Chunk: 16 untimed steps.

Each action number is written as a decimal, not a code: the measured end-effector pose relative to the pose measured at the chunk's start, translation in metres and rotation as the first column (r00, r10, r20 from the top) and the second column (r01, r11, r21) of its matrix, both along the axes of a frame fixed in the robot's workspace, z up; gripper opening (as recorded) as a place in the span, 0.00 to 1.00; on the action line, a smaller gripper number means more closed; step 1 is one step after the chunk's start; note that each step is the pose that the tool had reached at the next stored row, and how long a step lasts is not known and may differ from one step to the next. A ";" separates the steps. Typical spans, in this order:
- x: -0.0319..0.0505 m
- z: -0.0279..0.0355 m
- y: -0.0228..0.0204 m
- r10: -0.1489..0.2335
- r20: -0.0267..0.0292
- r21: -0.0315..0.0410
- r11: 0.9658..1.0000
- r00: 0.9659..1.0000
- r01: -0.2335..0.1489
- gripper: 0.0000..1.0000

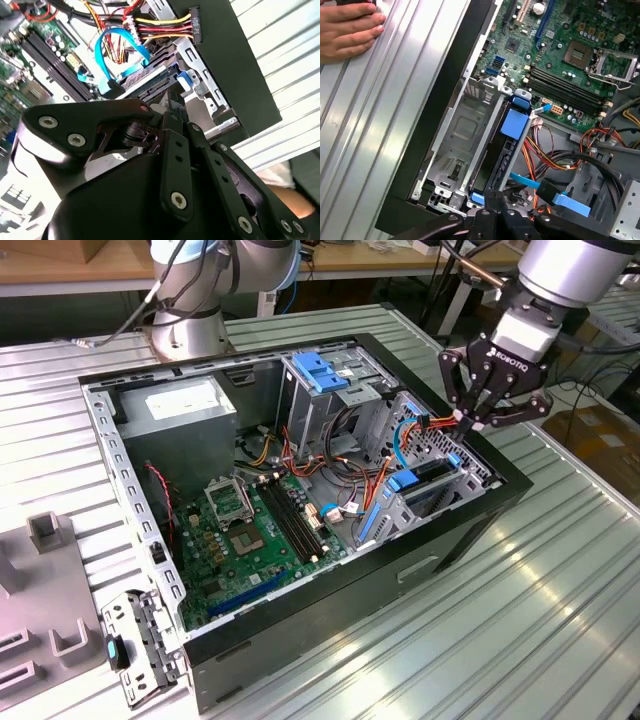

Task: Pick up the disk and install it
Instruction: 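Insert the first disk wire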

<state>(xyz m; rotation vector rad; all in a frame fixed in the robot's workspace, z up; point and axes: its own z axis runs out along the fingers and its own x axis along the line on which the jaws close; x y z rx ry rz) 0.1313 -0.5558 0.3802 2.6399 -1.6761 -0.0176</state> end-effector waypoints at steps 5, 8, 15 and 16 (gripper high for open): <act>0.0104 -0.0004 0.0028 0.033 0.000 0.000 0.999 0.999 -0.033 0.11; 0.0176 -0.0003 0.0052 0.037 0.000 0.000 0.999 0.999 -0.037 0.11; 0.0255 -0.0003 0.0145 0.058 0.000 0.000 0.998 0.998 -0.058 0.11; 0.0266 -0.0003 0.0163 0.063 0.000 0.000 0.998 0.998 -0.063 0.11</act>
